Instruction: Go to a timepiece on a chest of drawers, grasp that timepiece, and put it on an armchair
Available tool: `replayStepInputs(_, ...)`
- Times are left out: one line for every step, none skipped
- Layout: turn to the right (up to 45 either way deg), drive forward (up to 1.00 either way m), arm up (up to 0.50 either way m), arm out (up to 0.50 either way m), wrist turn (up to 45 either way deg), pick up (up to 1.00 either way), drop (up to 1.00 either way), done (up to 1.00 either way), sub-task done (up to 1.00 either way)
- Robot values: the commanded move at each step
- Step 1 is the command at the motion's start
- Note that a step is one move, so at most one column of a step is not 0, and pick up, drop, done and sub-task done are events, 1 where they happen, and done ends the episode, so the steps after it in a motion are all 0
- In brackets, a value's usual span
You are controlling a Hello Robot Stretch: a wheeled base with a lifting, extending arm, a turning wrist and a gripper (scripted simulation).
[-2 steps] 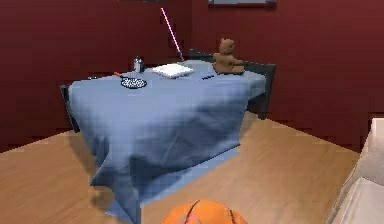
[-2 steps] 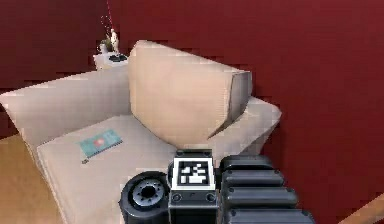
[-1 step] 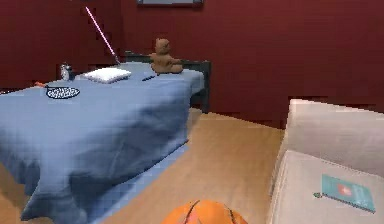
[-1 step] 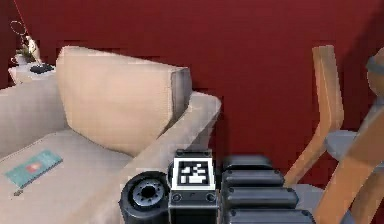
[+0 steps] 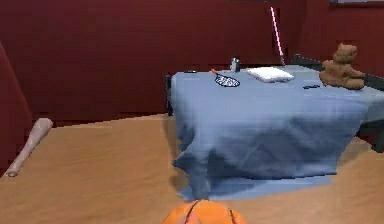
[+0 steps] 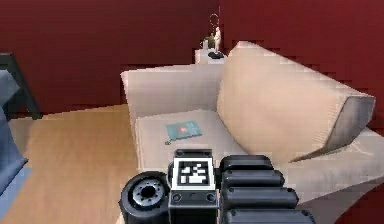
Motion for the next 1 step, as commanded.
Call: replayStepInputs(-45.0, 0.0, 0.0, 0.0, 0.0, 0.0, 0.0, 0.0, 0.0)
